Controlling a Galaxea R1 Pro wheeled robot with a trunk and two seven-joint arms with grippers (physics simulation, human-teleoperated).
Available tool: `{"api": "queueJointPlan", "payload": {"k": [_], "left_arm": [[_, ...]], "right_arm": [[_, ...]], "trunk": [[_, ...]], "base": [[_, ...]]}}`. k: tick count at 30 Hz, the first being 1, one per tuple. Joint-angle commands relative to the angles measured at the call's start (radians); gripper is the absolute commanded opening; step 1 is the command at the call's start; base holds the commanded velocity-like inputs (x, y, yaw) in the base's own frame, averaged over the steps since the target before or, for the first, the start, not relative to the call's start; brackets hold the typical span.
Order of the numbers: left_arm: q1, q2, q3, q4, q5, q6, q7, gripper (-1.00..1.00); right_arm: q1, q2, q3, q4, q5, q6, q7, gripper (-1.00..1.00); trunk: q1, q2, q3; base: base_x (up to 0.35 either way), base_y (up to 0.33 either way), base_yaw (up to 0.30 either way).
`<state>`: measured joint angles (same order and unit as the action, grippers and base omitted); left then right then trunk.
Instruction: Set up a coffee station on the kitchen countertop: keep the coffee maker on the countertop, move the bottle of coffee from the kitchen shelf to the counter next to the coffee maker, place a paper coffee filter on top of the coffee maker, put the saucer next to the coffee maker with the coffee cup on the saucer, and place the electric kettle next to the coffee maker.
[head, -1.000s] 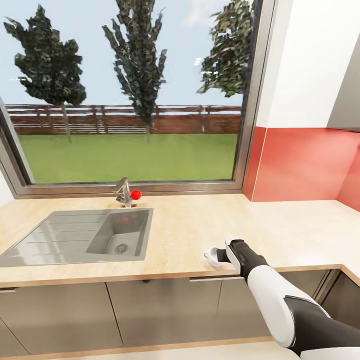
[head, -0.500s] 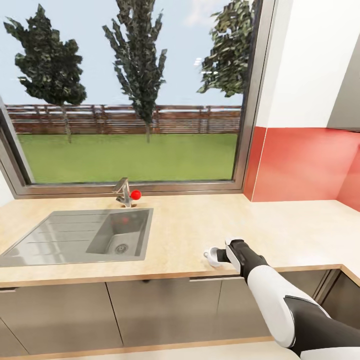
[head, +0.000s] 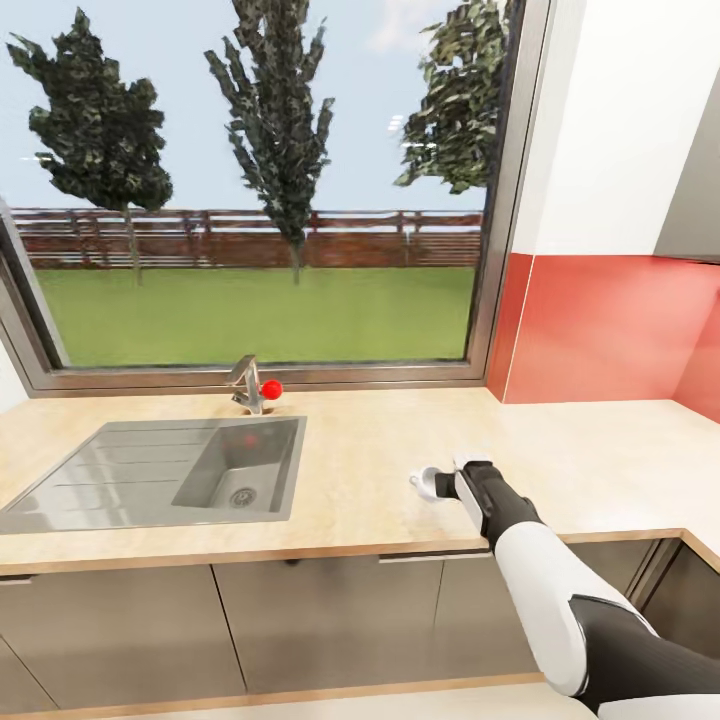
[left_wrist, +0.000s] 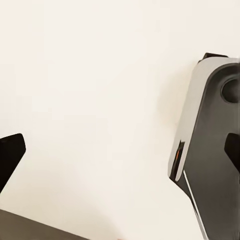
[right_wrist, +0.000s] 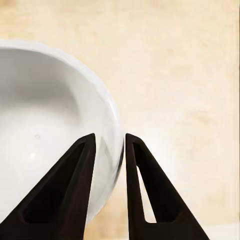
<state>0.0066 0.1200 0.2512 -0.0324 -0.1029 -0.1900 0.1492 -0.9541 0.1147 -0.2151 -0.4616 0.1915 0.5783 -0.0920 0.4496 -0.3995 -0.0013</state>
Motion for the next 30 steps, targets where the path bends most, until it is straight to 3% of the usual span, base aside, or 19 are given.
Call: {"api": "queueJointPlan", "payload": {"k": [1, 8, 13, 18, 30], "left_arm": [[0.001, 0.000, 0.007, -0.001, -0.011, -0.002, 0.003, 1.00], [0.000, -0.001, 0.007, -0.001, -0.011, -0.002, 0.003, 1.00], [0.000, -0.003, 0.010, -0.001, -0.010, -0.001, 0.003, 1.00], [0.000, -0.003, 0.016, -0.003, -0.006, 0.000, 0.004, 1.00], [0.000, -0.005, 0.020, -0.003, -0.003, -0.004, 0.004, 1.00]], "right_arm": [[0.000, 0.003, -0.007, -0.018, 0.008, 0.004, 0.005, -1.00], [0.000, 0.032, -0.002, -0.102, 0.009, 0.005, 0.005, -1.00], [0.000, 0.051, 0.041, -0.115, 0.009, 0.005, 0.006, -1.00], [0.000, 0.060, 0.059, -0.117, 0.008, 0.005, 0.006, -1.00], [0.000, 0.060, 0.060, -0.120, 0.009, 0.006, 0.006, -1.00]], "trunk": [[0.000, 0.000, 0.000], [0.000, 0.000, 0.000], [0.000, 0.000, 0.000], [0.000, 0.000, 0.000], [0.000, 0.000, 0.001]], "base": [[0.000, 0.000, 0.000], [0.000, 0.000, 0.000], [0.000, 0.000, 0.000], [0.000, 0.000, 0.000], [0.000, 0.000, 0.021]]}}
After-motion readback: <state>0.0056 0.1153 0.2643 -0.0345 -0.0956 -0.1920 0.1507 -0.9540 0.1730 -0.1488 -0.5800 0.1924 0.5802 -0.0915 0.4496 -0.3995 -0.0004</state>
